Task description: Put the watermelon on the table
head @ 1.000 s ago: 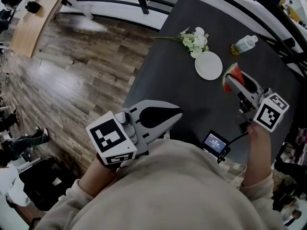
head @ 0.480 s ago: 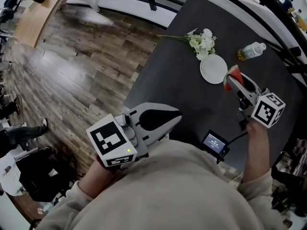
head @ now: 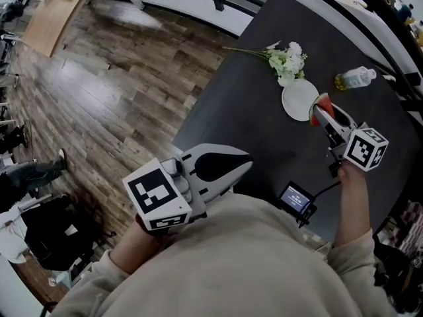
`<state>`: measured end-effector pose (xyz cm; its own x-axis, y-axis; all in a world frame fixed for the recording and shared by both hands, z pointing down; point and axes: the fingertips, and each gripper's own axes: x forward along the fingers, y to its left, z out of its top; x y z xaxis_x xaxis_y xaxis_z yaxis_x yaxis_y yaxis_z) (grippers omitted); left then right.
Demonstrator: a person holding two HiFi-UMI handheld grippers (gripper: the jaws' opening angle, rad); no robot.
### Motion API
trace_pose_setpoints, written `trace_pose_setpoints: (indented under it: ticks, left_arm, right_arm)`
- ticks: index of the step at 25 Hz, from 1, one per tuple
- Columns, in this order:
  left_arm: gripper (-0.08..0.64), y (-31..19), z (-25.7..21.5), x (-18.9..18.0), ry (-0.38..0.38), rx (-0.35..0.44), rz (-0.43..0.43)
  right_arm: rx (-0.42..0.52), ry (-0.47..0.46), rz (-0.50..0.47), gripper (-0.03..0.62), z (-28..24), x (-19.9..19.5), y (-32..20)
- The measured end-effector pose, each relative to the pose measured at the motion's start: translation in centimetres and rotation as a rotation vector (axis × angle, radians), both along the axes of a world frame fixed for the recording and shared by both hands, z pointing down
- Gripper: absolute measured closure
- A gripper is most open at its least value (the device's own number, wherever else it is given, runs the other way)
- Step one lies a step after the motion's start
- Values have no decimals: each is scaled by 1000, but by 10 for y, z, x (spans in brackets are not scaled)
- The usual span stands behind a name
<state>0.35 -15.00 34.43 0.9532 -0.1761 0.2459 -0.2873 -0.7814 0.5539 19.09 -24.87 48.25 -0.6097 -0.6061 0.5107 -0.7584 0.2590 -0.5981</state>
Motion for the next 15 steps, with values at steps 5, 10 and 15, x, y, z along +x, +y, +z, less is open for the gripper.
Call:
trace_pose_setpoints:
  ticks: [5,10,15]
  left_arm:
    - [554,-3,7,-1,-16,-13,-2]
    - [554,-2,10,-2,-24,-20,-4]
    - [554,-2,11,-7,-29,-26,-15]
  right_arm:
    - [-34,14,2,399,24,-1,-7]
    - [-63,43,4,399,46,2,-11]
    - [-96,65,5,399,67,3,-12]
